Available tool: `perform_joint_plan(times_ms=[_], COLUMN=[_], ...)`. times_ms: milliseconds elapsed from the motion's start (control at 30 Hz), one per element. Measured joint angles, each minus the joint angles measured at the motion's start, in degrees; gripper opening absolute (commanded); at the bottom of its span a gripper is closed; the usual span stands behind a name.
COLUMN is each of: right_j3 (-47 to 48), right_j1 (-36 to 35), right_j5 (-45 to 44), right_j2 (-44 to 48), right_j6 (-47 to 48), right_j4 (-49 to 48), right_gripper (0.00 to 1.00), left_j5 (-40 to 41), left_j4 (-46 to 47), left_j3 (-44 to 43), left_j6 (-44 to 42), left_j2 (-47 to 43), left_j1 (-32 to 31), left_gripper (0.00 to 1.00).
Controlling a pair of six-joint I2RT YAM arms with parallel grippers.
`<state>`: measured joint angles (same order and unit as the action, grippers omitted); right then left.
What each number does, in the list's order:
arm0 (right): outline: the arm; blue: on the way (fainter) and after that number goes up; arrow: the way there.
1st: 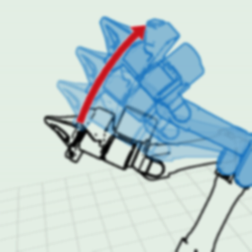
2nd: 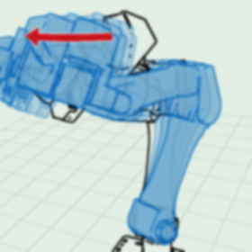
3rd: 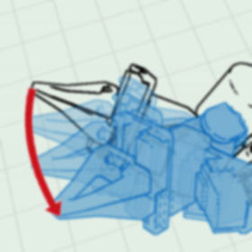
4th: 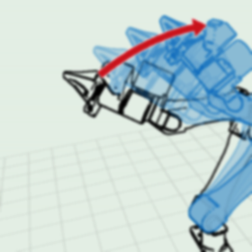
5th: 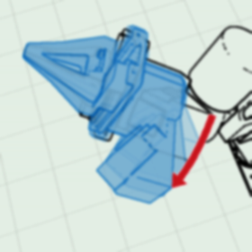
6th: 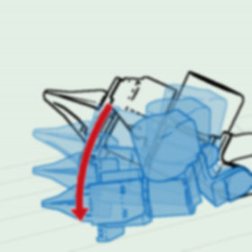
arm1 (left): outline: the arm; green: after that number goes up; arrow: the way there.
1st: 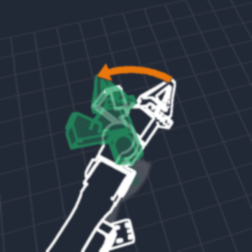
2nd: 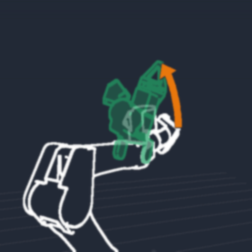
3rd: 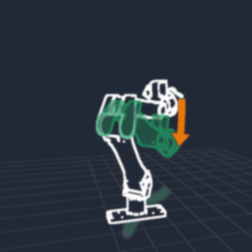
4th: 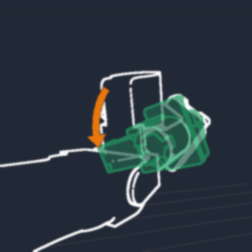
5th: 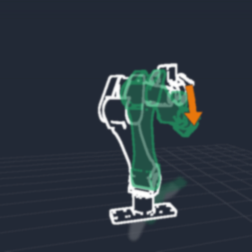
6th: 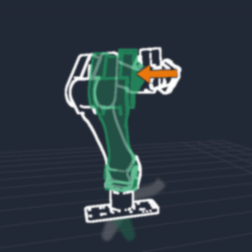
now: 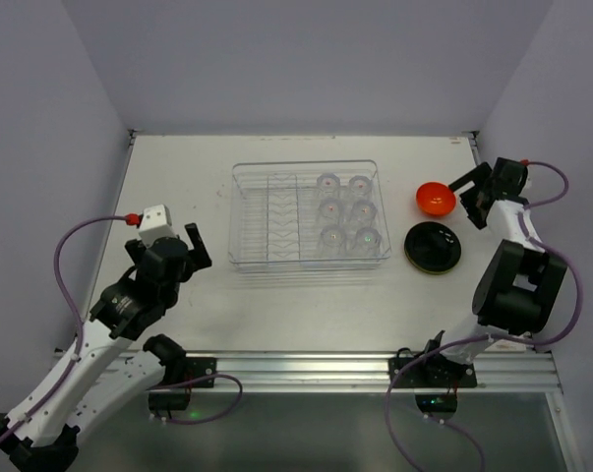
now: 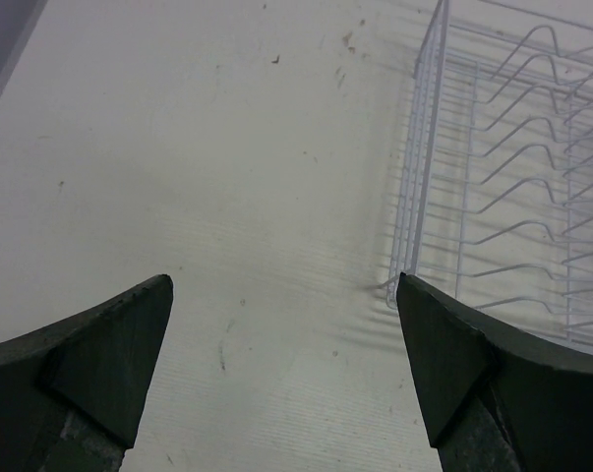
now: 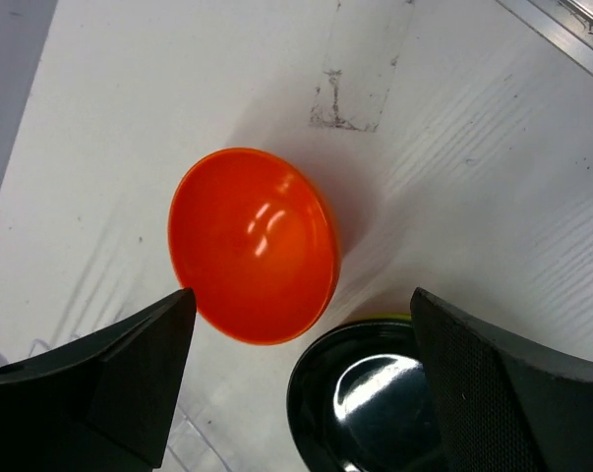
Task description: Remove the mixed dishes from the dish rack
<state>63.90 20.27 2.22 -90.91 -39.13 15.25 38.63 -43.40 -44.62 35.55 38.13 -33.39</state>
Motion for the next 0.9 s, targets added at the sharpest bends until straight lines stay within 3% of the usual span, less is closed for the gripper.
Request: perform_joint_plan(times_ms=[133,433,900], right_j3=[1.79,3.76,5.03], right_j1=[-0.02,0.00,0.00], right_j5=[-2.10,-2.69,0.09], right_j2=[-4.22,-10.03,-12.68], right_j6=[0.72,2.25,2.75], right_j4=[0.74,1.51,1.36], right_gripper=[0.90,0.80,0.70], left_j5=[-0.52,-2.19,-3.69], left_j4=[1.16,2.29,3.15], left_j3=[0.50,1.38,1.42], left_j6=[-0.87,-2.05,-2.29], left_j2=[-3.63,-2.51,-2.71], left_j1=[0.00,0.00,-0.13], left_gripper=[1.00,1.00,1.00])
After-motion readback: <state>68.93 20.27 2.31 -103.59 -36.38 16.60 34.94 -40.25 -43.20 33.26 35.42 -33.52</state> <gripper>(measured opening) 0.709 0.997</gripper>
